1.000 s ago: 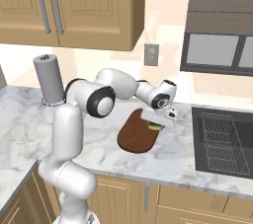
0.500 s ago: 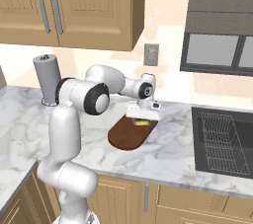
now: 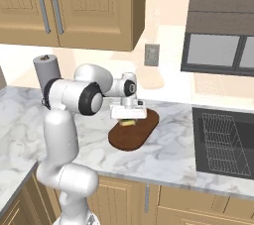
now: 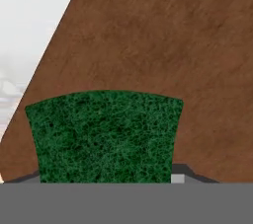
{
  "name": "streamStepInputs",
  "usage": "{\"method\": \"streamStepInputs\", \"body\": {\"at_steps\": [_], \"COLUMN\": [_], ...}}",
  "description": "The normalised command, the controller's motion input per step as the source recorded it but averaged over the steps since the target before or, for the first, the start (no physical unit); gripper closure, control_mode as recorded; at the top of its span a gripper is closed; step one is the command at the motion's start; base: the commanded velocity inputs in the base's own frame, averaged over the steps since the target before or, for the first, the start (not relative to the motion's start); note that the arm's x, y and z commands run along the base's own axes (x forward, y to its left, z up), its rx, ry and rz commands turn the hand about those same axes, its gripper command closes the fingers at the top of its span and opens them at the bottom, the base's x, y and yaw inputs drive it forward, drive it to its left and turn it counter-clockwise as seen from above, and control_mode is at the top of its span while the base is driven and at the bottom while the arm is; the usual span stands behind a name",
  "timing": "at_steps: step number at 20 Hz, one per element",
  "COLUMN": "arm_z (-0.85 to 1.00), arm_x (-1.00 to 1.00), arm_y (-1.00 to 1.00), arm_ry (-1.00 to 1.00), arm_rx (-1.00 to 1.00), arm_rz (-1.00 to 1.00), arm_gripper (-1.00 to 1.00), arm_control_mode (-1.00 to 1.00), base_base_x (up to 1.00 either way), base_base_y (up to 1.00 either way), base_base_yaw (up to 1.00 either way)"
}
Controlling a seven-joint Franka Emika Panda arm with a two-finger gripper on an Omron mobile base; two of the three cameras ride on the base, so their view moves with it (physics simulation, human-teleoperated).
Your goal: Pick up the sponge from the counter and clean the cutting board by briefly scrubbing or pressing down on the cutting board. Once finished, release the sponge.
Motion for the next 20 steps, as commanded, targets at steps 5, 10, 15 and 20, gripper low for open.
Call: {"method": "streamStepInputs", "body": {"at_steps": [5, 10, 15, 20], "arm_z": [0.04, 0.23, 0.04, -0.13], "arm_x": [-0.66, -0.12, 0.10, 0.08], "arm_y": [0.57, 0.81, 0.99, 0.89], "arm_ry": [0.10, 0.17, 0.12, 0.01], "arm_rx": [0.00, 0.00, 0.00, 0.00], "arm_rz": [0.23, 0.24, 0.26, 0.23], "arm_gripper": [1.00, 1.00, 1.00, 1.00], "arm_control_mode": [-1.00, -1.00, -1.00, -1.00], "base_base_x": [0.00, 0.00, 0.00, 0.00], "base_base_y": [0.00, 0.00, 0.00, 0.00], "base_base_yaw": [0.00, 0.00, 0.00, 0.00]}}
